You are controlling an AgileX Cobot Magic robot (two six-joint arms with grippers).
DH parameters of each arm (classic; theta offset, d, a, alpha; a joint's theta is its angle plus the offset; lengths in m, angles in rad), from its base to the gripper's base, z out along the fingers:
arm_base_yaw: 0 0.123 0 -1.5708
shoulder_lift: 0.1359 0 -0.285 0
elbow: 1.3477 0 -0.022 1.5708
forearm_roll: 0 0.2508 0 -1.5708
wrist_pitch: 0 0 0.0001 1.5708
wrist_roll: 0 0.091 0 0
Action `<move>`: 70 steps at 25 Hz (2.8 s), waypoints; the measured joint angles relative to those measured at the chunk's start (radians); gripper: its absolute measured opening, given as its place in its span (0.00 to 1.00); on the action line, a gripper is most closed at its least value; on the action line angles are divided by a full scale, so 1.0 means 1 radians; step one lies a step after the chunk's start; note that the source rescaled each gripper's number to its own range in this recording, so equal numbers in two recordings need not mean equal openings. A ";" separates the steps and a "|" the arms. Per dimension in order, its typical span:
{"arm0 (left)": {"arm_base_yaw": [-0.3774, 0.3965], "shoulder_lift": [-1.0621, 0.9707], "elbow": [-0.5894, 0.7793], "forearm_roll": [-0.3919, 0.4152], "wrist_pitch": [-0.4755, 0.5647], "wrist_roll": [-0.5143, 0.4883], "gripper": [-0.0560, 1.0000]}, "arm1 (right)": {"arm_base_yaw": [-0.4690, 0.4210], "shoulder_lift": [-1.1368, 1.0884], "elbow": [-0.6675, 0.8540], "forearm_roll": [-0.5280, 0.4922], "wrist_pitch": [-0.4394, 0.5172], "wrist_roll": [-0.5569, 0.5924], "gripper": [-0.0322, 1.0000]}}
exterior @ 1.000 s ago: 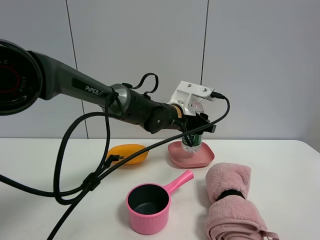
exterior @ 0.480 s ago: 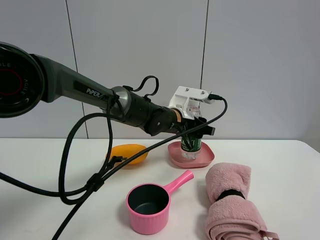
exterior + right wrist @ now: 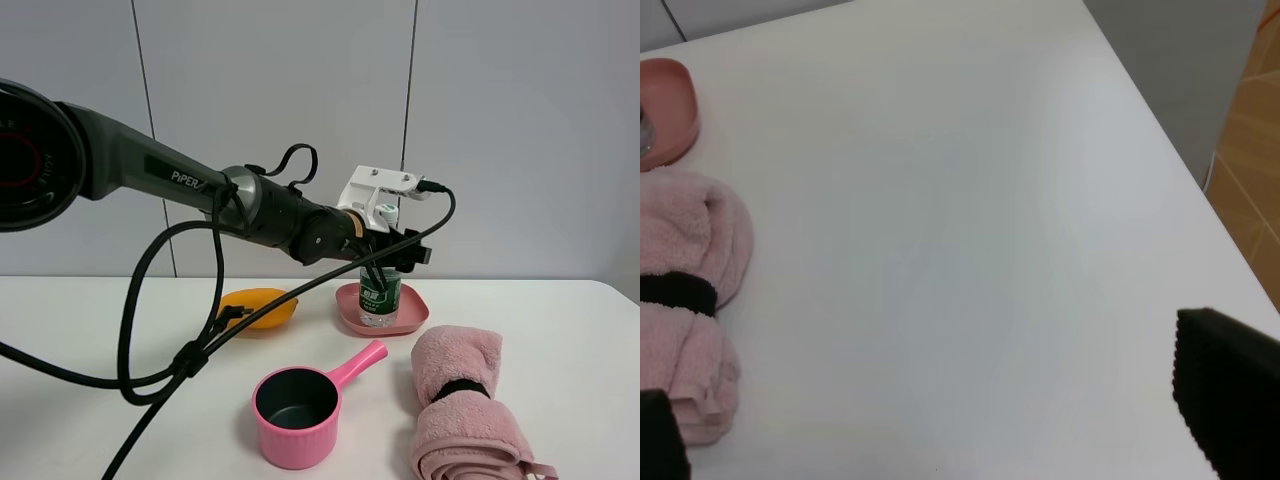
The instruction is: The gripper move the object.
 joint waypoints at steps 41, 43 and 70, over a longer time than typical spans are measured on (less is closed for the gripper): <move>0.005 -0.947 0.060 -0.146 1.388 0.351 0.78 | 0.000 0.000 0.000 0.000 0.000 0.000 1.00; 0.005 -1.016 0.108 -0.138 1.389 0.325 0.78 | 0.000 0.000 0.000 0.000 0.000 0.000 1.00; 0.726 -2.040 1.109 -0.434 1.371 0.251 0.78 | 0.000 0.000 0.000 0.000 0.000 0.000 1.00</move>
